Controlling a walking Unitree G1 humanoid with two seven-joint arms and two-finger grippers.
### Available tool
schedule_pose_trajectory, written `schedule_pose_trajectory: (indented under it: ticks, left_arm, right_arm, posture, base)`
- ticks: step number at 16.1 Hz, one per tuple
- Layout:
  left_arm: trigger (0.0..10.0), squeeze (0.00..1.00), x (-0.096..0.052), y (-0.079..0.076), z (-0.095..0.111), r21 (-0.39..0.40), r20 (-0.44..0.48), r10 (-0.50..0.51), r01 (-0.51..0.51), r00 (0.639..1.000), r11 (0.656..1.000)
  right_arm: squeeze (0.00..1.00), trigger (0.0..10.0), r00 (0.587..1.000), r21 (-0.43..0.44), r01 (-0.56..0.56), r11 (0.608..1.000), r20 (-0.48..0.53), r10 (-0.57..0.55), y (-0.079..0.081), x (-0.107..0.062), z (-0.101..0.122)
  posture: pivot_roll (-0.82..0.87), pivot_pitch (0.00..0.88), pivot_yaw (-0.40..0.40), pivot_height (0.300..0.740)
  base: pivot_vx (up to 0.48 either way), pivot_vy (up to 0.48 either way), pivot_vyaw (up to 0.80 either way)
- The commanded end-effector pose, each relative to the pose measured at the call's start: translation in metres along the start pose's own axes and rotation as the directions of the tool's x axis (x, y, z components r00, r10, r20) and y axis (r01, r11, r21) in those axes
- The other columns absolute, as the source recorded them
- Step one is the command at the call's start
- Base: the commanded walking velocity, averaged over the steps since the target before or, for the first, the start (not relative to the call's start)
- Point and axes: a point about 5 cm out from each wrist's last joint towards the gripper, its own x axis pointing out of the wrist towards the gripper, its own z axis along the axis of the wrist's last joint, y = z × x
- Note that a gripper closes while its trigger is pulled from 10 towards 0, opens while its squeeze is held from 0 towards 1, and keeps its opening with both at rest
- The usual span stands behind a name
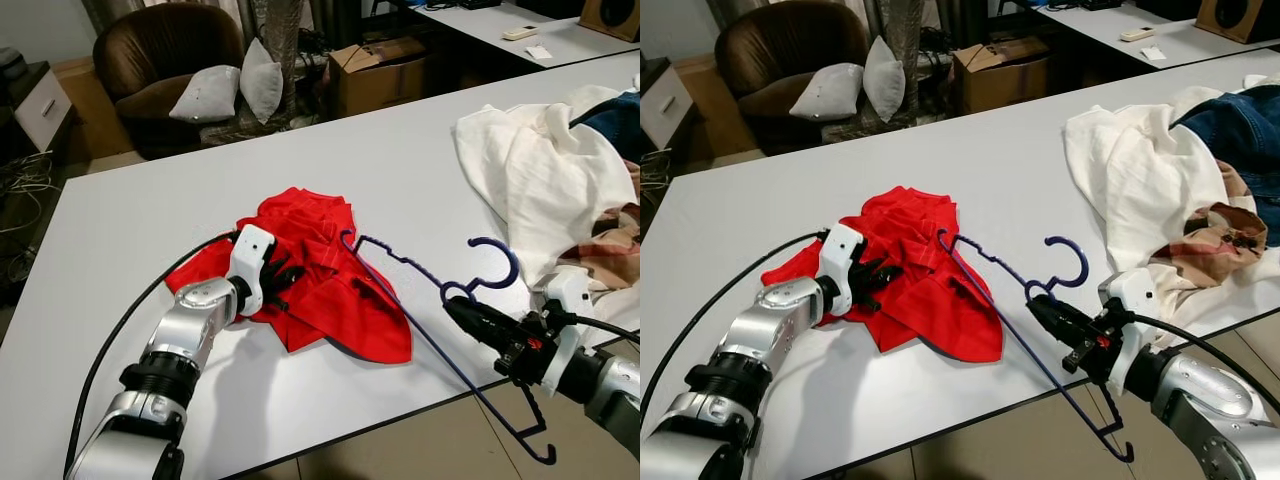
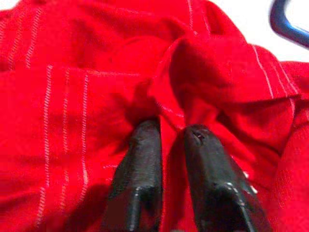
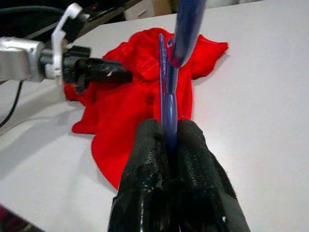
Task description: Hang hanger
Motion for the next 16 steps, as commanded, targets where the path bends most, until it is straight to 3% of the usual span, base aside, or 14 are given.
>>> schedule_pose_trajectory:
  ticks: [1,9,12,15,16]
  left_arm:
    - [0.0,0.0,-0.002,0.007,0.001,-0.013,-0.002,0.036,-0.036,0.999,0.999]
    - [0.0,0.0,-0.01,0.021,0.009,0.014,0.013,0.072,-0.072,0.997,0.997]
    - [0.0,0.0,-0.012,0.019,0.015,0.033,0.025,0.018,-0.019,1.0,0.999]
    - [0.0,0.0,-0.02,0.018,0.038,0.137,0.065,-0.069,0.059,0.996,0.989]
    - [0.0,0.0,-0.031,0.02,0.061,0.242,0.056,-0.101,0.085,0.993,0.967]
  right_arm:
    - [0.0,10.0,0.999,-0.013,-0.033,0.999,0.01,0.033,0.003,0.0,0.004]
    - [0.0,10.0,0.994,-0.021,-0.105,0.994,-0.022,0.105,0.002,-0.004,0.005]
    - [0.0,10.0,0.991,-0.012,-0.134,0.991,-0.033,0.133,0.004,-0.001,0.005]
    - [0.0,10.0,0.988,-0.01,-0.153,0.988,-0.035,0.153,0.004,0.003,0.005]
    - [0.0,10.0,0.987,-0.01,-0.154,0.988,-0.039,0.154,0.001,0.008,0.005]
  posture:
    - [-0.15,0.0,0.139,0.74]
    - [-0.14,0.0,0.13,0.74]
    - [-0.14,0.0,0.124,0.74]
    - [-0.13,0.0,0.113,0.74]
    - [-0.12,0.0,0.097,0.74]
  base:
    - [0.0,0.0,0.0]
    - [0.0,0.0,0.0]
    - [0.0,0.0,0.0]
    - [0.0,0.0,0.0]
    - [0.0,0.0,0.0]
